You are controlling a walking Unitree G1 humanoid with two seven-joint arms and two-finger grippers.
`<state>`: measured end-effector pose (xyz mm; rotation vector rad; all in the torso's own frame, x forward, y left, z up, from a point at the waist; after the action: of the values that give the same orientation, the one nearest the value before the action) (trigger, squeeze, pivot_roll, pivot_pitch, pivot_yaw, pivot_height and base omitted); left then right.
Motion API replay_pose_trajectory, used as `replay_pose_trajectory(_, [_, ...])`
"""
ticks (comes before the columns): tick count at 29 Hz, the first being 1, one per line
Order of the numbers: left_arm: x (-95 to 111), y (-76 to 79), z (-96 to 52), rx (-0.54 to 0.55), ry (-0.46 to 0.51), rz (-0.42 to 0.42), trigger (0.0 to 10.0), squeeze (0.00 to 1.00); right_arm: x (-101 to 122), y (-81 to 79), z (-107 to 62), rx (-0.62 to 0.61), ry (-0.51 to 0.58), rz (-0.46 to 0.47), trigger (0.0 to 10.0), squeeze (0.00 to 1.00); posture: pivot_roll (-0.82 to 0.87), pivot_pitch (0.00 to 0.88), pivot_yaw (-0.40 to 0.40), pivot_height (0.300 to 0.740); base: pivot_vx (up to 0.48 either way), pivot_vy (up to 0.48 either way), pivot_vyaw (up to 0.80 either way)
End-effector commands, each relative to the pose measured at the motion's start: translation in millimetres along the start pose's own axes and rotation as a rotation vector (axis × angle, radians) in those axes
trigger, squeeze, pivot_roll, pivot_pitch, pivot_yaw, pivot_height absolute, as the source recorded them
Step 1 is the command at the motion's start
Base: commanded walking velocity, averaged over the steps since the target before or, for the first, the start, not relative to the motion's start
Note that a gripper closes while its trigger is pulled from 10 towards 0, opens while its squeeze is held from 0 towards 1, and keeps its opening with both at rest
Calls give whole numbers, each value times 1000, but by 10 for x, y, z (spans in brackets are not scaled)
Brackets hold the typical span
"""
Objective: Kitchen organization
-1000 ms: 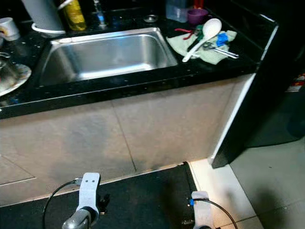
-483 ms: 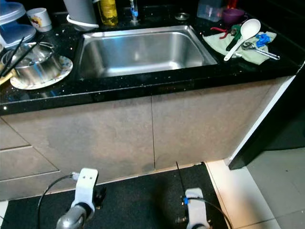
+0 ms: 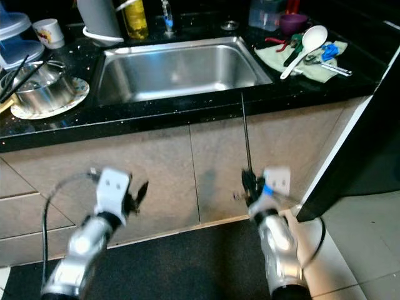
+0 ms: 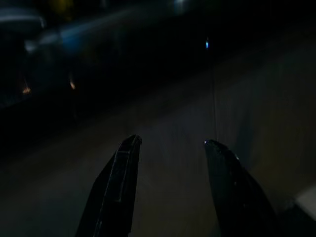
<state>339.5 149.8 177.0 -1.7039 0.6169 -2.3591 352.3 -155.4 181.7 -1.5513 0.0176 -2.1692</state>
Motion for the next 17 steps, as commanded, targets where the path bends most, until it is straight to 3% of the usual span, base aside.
replay_pose_trajectory(1, [72,-100,33,17,5,-14,10000,0,93,-65,69,30,10,46,10000,0,-57,187,39,740,0,0,0])
replay_pose_trajectory(3, [233,-192,155,51,28,-15,10000,0,240,-93,217,32,25,39,10000,0,-55,186,40,740,0,0,0])
replay_pose_trajectory(5, [253,-246,237,70,-29,4,10000,0,272,-83,291,15,-18,-27,10000,0,-54,185,40,740,0,0,0])
replay_pose_trajectory(6, [386,-260,334,49,-1,31,10000,0,257,-83,360,13,-100,-133,10000,0,-51,183,40,740,0,0,0])
replay_pose_trajectory(13, [662,-428,557,113,25,-12,10000,0,381,-153,486,16,-134,-193,10000,0,-48,179,38,740,0,0,0])
replay_pose_trajectory(17, [697,-462,603,126,29,-11,10000,0,358,-180,494,38,-172,-232,10000,0,-46,178,35,740,0,0,0])
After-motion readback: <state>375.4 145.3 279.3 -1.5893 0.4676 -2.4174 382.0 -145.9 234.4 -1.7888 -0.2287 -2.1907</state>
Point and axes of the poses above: a point about 5 cm out from each wrist's last joint towards the gripper, its own z axis pointing out of the wrist towards the gripper, its own x axis along the axis of the wrist's last joint, y = z × x, the point moved 2 cm from there along z, pointing out of the wrist towards the gripper, and after that the axes turned 12 degrees about z, right-handed, at the moved point
